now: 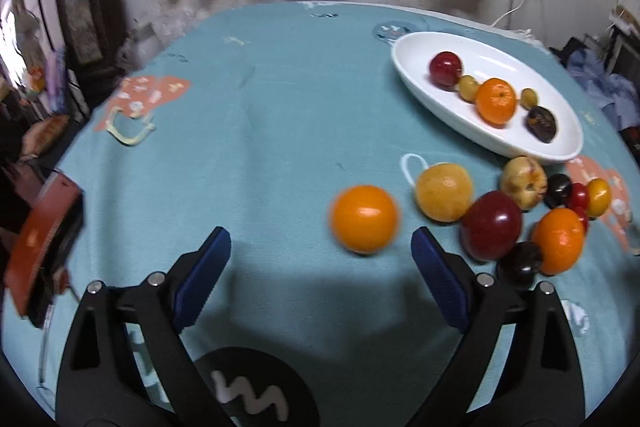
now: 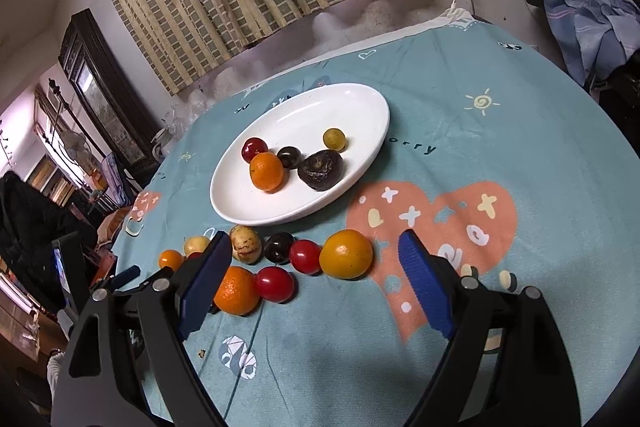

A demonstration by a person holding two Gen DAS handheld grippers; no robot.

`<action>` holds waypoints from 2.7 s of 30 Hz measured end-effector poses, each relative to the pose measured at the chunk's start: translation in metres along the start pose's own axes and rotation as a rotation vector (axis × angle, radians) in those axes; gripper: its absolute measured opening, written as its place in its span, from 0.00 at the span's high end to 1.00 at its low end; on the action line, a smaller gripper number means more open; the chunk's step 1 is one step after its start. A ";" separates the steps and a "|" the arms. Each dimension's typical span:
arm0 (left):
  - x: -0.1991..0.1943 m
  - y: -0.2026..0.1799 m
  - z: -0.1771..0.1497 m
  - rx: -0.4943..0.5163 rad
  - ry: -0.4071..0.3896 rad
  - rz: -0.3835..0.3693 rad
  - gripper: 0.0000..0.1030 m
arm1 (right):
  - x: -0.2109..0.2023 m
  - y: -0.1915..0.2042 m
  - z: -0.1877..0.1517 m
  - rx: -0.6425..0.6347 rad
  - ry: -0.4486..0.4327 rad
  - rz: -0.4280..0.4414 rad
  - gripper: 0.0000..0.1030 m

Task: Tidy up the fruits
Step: 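Grasp a mandarin orange with the left tool while the right tool grasps a yellow-orange plum, then carry the orange and yellow-orange plum onto the plate and release both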

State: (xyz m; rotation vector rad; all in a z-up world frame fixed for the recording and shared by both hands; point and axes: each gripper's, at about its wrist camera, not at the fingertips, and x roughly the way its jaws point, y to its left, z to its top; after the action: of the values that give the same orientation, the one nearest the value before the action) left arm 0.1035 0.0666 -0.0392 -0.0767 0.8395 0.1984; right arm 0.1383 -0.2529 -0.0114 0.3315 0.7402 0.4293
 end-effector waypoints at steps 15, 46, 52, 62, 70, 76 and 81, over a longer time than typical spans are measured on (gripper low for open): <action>0.006 0.011 0.003 -0.049 0.008 -0.055 0.12 | 0.004 0.005 -0.003 -0.020 0.021 -0.006 0.17; 0.007 0.007 -0.001 -0.025 -0.002 -0.147 0.63 | 0.038 0.009 -0.018 -0.156 0.121 -0.164 0.27; 0.007 0.005 -0.001 -0.015 0.000 -0.146 0.63 | 0.056 0.012 -0.022 -0.242 0.138 -0.227 0.53; 0.013 0.005 -0.001 -0.019 0.021 -0.161 0.63 | 0.066 -0.004 -0.014 -0.157 0.150 -0.153 0.58; 0.014 0.006 -0.001 -0.034 0.019 -0.191 0.63 | 0.054 -0.009 -0.007 -0.118 0.119 -0.120 0.94; 0.013 0.004 -0.001 -0.019 0.018 -0.201 0.63 | 0.061 -0.019 -0.007 -0.054 0.165 -0.103 0.93; 0.013 0.003 0.000 -0.017 0.020 -0.198 0.63 | 0.067 -0.011 0.002 -0.052 0.137 -0.086 0.67</action>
State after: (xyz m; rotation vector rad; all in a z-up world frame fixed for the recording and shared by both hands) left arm 0.1116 0.0716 -0.0491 -0.1767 0.8444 0.0186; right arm 0.1865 -0.2301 -0.0527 0.2224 0.8727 0.3919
